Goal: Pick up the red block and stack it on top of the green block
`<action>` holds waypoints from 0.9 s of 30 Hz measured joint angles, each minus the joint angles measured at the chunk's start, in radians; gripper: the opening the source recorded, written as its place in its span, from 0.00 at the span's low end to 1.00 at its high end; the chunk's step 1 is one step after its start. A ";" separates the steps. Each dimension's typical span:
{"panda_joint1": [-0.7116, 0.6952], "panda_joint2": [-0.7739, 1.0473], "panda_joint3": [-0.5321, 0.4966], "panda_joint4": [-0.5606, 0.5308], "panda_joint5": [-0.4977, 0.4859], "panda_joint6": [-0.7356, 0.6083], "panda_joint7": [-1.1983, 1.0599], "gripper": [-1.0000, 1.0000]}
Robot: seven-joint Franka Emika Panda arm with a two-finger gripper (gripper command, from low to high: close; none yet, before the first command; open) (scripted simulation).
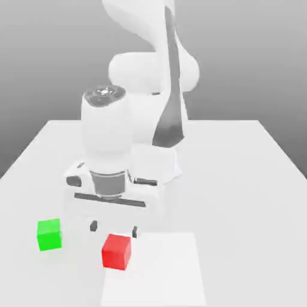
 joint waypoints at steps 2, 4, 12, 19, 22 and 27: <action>-0.011 0.072 0.014 0.010 0.013 0.061 -0.010 0.50; -0.016 0.094 0.020 0.013 0.016 0.079 -0.012 0.00; -0.014 0.037 0.014 0.004 0.001 0.031 0.000 0.00; -0.108 -0.151 -0.031 -0.015 -0.049 -0.136 0.131 0.00; -0.199 -0.184 -0.077 -0.010 -0.062 -0.174 0.261 0.00; -0.328 -0.215 -0.141 0.000 -0.060 -0.215 0.449 0.00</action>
